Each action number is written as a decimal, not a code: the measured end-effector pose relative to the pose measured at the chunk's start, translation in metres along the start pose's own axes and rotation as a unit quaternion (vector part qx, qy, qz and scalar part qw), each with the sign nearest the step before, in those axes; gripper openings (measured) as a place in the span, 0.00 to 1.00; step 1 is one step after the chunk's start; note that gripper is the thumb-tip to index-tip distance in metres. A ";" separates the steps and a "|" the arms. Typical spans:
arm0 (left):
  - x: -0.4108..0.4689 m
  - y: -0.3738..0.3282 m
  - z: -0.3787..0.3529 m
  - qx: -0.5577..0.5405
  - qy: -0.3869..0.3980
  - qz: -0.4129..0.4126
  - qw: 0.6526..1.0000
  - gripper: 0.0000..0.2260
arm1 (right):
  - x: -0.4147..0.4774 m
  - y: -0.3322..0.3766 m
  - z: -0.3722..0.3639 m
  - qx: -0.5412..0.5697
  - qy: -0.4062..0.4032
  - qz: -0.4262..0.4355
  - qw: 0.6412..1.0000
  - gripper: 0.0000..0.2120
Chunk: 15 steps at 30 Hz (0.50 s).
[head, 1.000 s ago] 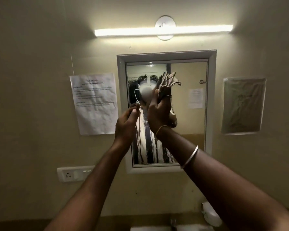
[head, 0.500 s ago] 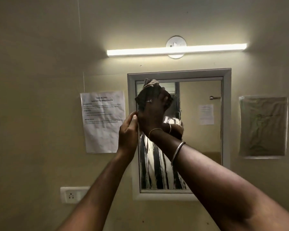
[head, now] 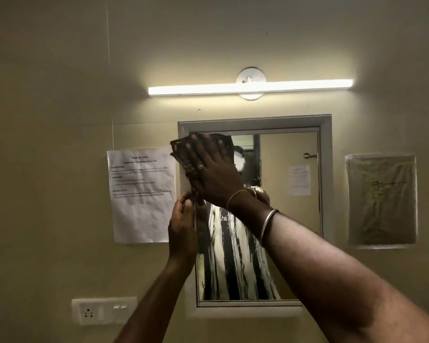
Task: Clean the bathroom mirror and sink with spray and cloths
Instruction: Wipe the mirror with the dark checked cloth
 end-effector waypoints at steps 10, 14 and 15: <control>-0.008 0.001 -0.010 0.017 -0.021 -0.019 0.999 0.15 | -0.028 -0.078 0.021 -0.029 -0.017 -0.058 0.998 0.34; -0.013 0.000 -0.021 0.040 -0.017 -0.033 0.998 0.16 | -0.044 -0.111 0.030 -0.031 -0.019 -0.113 0.993 0.33; -0.014 0.000 -0.023 0.044 -0.014 -0.039 0.998 0.16 | -0.048 -0.119 0.032 -0.033 -0.020 -0.128 0.991 0.33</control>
Point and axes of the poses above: each hand's wrist, its own x-axis towards the middle knuckle, its own z-axis out of the back of the hand, y = z × x, the point moved 3 cm from there along x, towards the middle knuckle, and after that the axes turned 14 degrees about -z, right-handed, at the moved point
